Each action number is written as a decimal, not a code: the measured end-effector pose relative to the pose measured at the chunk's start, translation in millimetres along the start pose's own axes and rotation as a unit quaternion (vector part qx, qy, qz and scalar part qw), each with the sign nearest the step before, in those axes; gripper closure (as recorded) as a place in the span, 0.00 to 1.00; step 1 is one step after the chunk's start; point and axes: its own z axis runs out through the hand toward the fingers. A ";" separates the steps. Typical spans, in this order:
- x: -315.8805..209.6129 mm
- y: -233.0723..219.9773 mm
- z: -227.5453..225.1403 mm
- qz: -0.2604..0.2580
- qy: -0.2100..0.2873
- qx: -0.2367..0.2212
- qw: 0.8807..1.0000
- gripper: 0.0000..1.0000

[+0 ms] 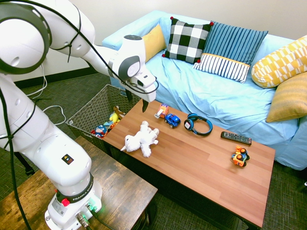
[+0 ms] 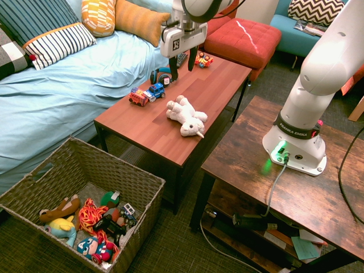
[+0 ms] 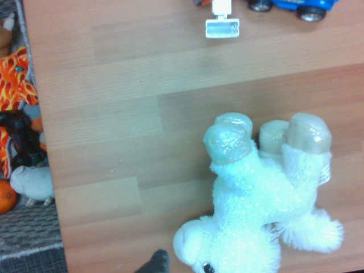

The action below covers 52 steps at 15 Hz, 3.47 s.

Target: Put the stuffed toy in the basket

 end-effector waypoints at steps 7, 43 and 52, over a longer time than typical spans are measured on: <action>-1.3 18.2 97.2 0.089 -0.054 -0.038 0.994 0.00; 17.8 -67.3 108.2 -0.035 -0.029 -0.004 0.999 1.00; -148.6 -226.3 32.2 -0.152 0.044 0.028 0.987 1.00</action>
